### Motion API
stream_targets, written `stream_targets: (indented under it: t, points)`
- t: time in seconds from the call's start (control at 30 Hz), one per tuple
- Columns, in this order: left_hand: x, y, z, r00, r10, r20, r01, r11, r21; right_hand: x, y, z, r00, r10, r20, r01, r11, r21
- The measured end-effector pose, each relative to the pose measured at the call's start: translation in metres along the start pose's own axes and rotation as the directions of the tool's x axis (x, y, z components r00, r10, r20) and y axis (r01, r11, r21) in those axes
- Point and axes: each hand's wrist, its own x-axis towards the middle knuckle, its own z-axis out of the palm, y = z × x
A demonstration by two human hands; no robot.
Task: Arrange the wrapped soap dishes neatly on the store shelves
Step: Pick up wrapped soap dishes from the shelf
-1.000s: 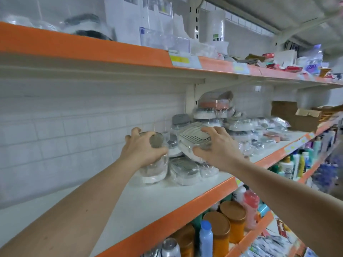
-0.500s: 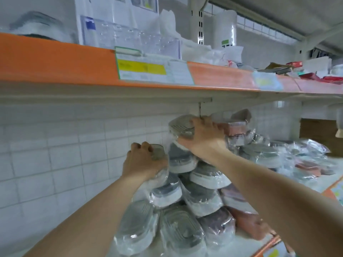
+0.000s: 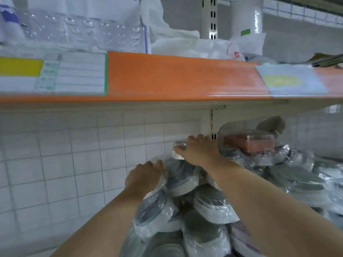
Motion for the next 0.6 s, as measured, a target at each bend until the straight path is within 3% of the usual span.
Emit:
stream_targets:
  t: [0.1, 0.3, 0.47, 0.6]
  points:
    - [-0.005, 0.003, -0.010, 0.997, -0.039, 0.073, 0.047, 0.992, -0.114, -0.003, 0.004, -0.005, 1.000, -0.020, -0.007, 0.020, 1.000, -0.002]
    - [-0.035, -0.007, -0.023, 0.996, -0.065, -0.057, 0.050, 0.970, -0.238, -0.019, -0.004, -0.008, 0.984, -0.153, -0.088, 0.149, 0.987, -0.053]
    - [-0.055, -0.026, -0.023, 0.995, -0.081, 0.052, 0.094, 0.944, -0.315, -0.040, -0.012, -0.012, 0.980, -0.184, -0.077, 0.178, 0.981, -0.071]
    - [-0.075, -0.046, -0.030, 0.993, -0.104, 0.056, 0.118, 0.884, -0.453, -0.062, -0.025, -0.017, 0.981, -0.187, -0.050, 0.183, 0.980, -0.076]
